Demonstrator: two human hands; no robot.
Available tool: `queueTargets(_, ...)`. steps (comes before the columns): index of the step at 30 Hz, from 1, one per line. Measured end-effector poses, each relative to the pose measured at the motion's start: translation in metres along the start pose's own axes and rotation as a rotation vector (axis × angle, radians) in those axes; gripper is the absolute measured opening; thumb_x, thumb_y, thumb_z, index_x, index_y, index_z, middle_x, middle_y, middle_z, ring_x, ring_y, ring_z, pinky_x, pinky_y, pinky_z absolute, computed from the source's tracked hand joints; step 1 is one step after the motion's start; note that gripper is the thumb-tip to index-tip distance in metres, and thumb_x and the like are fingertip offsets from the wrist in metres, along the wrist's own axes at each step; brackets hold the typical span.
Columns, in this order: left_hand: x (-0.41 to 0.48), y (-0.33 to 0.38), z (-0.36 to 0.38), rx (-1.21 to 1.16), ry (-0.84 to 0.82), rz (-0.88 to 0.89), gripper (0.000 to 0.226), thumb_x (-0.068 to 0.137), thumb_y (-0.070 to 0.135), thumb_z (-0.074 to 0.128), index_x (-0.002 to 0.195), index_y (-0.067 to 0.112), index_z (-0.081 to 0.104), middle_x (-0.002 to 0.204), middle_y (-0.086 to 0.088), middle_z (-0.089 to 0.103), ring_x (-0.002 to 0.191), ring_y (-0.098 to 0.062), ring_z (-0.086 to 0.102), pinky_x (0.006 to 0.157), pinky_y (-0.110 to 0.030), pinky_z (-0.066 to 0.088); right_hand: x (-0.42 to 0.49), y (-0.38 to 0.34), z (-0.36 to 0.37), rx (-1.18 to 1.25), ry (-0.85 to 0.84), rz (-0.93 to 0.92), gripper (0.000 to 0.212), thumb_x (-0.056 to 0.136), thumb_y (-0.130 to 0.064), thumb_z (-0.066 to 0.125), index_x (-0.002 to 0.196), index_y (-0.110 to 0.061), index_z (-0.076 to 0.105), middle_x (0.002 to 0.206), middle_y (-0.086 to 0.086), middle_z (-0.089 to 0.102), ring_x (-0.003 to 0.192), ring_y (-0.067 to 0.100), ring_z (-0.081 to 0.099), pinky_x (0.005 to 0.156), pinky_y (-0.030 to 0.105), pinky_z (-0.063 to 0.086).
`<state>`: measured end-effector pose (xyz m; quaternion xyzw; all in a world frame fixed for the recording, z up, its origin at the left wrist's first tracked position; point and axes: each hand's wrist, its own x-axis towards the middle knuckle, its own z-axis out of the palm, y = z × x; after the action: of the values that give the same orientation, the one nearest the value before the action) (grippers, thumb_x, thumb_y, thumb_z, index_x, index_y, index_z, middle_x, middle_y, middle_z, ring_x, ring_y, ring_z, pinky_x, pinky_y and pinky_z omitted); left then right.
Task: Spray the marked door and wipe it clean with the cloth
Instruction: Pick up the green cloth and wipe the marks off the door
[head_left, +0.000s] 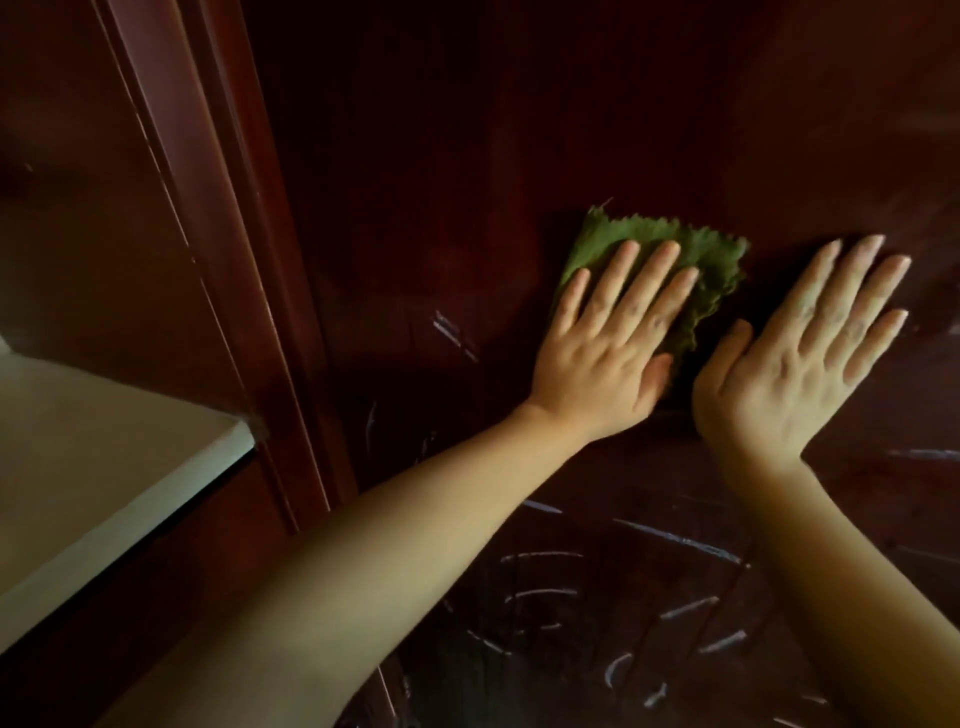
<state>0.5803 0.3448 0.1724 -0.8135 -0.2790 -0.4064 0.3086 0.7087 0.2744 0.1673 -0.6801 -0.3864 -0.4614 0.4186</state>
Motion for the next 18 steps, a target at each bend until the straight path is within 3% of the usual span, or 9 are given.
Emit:
queueTargets(5, -0.052, -0.076, 0.020, 0.030, 0.043, -0.189, 0.080, 0.083, 0.041, 0.051, 0.154, 0.011, 0.026, 0.161, -0.014, 0.026, 0.150, -0.033, 0.016, 0.121, -0.049, 0.009, -0.016, -0.019, 0.009, -0.010, 0.017, 0.009, 0.072, 0.095, -0.022, 0.047, 0.155, 0.001, 0.016, 0.161, 0.027, 0.016, 0.148, 0.049, 0.012, 0.121, 0.057, 0.006)
queueTargets(11, -0.116, -0.178, 0.040, -0.058, 0.057, -0.589, 0.060, 0.087, 0.024, 0.041, 0.137, -0.008, 0.042, 0.161, -0.025, 0.014, 0.150, -0.044, 0.008, 0.121, -0.060, 0.007, -0.029, -0.023, 0.020, -0.059, 0.051, -0.003, 0.067, 0.098, -0.025, 0.042, 0.156, -0.003, 0.017, 0.161, 0.023, 0.019, 0.149, 0.045, 0.016, 0.121, 0.058, 0.010)
queueTargets(15, -0.122, -0.176, 0.045, -0.087, 0.071, -0.636, 0.042, 0.084, 0.022, 0.041, 0.112, -0.007, 0.056, 0.162, -0.023, 0.011, 0.151, -0.041, 0.005, 0.123, -0.055, 0.000, -0.028, -0.025, 0.021, -0.064, 0.071, -0.014, 0.063, 0.099, -0.024, 0.039, 0.155, -0.002, 0.019, 0.161, 0.023, 0.022, 0.148, 0.044, 0.018, 0.121, 0.057, 0.011)
queueTargets(18, -0.136, -0.147, 0.049, -0.116, 0.055, -0.539, 0.032, 0.085, 0.023, 0.041, 0.094, -0.004, 0.057, 0.159, -0.029, 0.016, 0.148, -0.049, 0.008, 0.121, -0.060, 0.006, -0.029, -0.026, 0.022, -0.071, 0.072, -0.009, 0.064, 0.099, -0.024, 0.040, 0.155, -0.002, 0.020, 0.160, 0.023, 0.023, 0.148, 0.045, 0.019, 0.121, 0.057, 0.012)
